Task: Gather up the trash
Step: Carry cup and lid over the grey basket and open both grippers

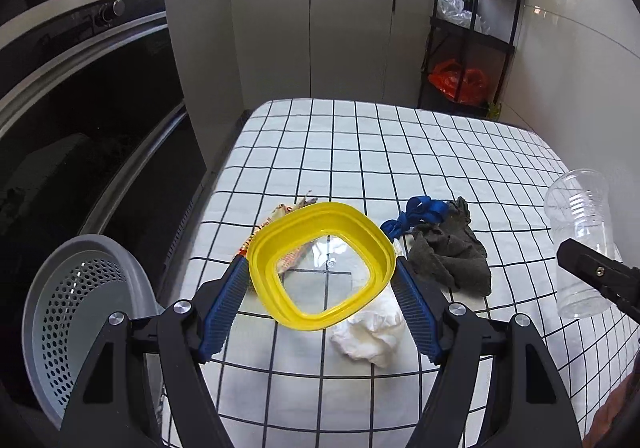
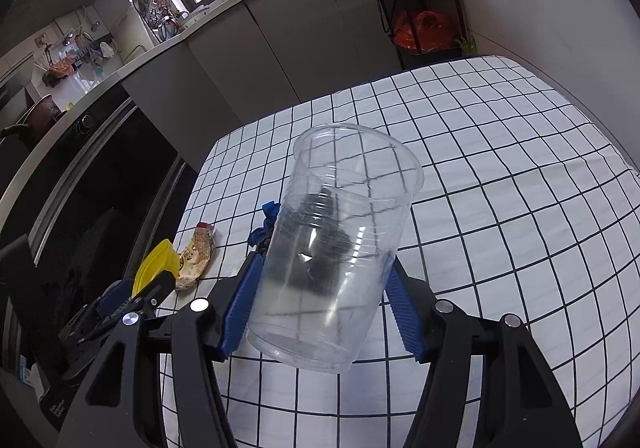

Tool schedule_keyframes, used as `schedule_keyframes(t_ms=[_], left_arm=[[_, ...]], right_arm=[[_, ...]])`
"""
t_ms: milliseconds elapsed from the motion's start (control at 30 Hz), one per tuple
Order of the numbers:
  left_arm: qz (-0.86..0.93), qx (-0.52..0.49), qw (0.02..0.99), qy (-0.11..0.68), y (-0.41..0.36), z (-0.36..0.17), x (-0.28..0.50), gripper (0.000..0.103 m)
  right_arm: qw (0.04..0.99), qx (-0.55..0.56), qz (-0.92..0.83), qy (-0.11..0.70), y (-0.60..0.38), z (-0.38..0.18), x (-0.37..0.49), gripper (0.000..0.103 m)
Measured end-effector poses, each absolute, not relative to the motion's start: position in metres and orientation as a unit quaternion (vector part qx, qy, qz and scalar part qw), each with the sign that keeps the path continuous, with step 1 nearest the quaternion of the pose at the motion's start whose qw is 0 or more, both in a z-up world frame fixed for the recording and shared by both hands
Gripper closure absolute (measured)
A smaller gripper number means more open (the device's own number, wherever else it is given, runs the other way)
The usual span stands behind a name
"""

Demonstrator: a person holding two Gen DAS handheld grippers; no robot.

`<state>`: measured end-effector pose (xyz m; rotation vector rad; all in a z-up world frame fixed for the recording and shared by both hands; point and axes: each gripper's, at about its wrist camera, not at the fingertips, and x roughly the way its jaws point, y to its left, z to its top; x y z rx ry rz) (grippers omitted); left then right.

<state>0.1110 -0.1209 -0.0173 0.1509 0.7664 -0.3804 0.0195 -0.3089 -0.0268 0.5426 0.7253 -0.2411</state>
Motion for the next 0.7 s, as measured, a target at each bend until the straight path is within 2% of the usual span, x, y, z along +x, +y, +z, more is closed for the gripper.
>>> schedule_keyframes(t_ms=[367, 700], left_arm=[[-0.154, 0.055, 0.920, 0.356, -0.047, 0.008, 0.095, 0.032], [-0.088, 0.053, 0.929, 0.356, 0.041, 0.008, 0.084, 0.032]], right_arm=[[0.906, 0.215, -0.093, 0.353, -0.254, -0.015, 0.034, 0.043], [0.920, 0.133, -0.074, 0.362, -0.184, -0.016, 0.050, 0.043]])
